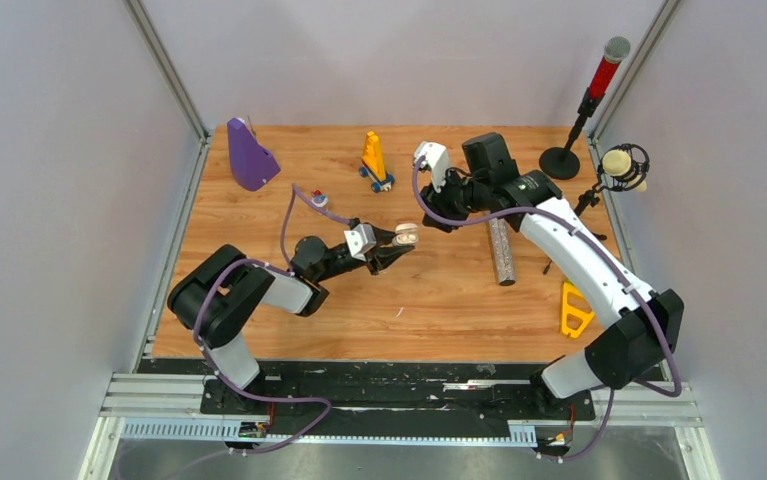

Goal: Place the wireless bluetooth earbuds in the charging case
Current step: Pick up the earbud from the center of the board.

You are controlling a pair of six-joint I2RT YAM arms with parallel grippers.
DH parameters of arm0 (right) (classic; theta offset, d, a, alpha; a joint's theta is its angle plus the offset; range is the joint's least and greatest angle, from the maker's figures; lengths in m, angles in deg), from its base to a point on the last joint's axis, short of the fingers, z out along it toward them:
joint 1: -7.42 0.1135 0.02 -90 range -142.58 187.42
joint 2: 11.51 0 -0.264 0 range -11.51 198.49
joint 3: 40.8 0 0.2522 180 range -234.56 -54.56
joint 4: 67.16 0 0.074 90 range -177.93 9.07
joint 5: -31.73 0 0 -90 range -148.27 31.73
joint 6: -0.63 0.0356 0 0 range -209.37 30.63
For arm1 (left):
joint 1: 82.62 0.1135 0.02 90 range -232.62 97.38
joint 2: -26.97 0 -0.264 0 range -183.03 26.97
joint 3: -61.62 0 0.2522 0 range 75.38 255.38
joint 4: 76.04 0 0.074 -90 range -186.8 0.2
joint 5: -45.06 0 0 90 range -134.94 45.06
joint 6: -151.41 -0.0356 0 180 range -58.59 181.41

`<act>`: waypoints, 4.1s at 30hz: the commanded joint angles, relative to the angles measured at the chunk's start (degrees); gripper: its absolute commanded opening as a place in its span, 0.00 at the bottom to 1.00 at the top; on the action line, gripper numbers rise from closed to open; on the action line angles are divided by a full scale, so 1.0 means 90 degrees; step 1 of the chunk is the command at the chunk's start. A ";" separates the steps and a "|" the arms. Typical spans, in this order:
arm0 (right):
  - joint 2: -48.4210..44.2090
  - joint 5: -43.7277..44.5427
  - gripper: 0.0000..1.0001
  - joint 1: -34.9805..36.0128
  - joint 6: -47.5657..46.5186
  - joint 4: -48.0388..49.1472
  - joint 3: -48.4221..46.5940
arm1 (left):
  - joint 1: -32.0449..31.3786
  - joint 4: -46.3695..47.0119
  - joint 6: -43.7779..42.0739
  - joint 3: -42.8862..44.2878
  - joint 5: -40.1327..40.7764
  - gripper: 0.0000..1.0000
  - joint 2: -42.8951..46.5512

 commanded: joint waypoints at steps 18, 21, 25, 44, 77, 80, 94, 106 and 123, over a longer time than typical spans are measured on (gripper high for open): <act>0.4091 0.0466 0.50 -0.0389 0.0667 -0.0422 -0.2488 | 0.1640 0.0331 0.0472 -0.0507 -0.1879 0.00 0.1681; 0.4590 0.0903 0.50 -0.0177 0.0799 -0.0754 -0.3073 | 0.1635 0.0342 0.0492 -0.0499 -0.2017 0.00 0.1518; 0.5299 0.1177 0.49 0.0004 0.1026 -0.1639 -0.3922 | 0.1635 0.0361 0.0446 -0.0504 -0.2125 0.00 0.1368; 0.5540 0.2774 0.45 0.0574 0.0735 -0.1622 -0.3282 | 0.1625 0.0470 0.0610 -0.0474 -0.2158 0.00 0.1260; 0.4940 0.1955 0.46 0.0414 0.0844 -0.1360 -0.2956 | 0.1625 0.0473 0.0781 -0.0423 -0.2165 0.00 0.1397; 0.5041 0.2343 0.46 0.0419 0.0897 -0.1137 -0.2961 | 0.1625 0.0468 0.0769 -0.0448 -0.2163 0.00 0.1445; 0.5104 0.2441 0.46 0.0419 0.0844 -0.0975 -0.2784 | 0.1625 0.0467 0.0727 -0.0453 -0.2148 0.00 0.1469; 0.5259 0.2696 0.46 0.0419 0.0850 -0.0834 -0.2552 | 0.1625 0.0470 0.0737 -0.0455 -0.2138 0.00 0.1493; 0.5311 0.3588 0.45 0.0111 0.0368 -0.0320 -0.2704 | 0.1625 0.0471 0.0730 -0.0474 -0.2149 0.00 0.1521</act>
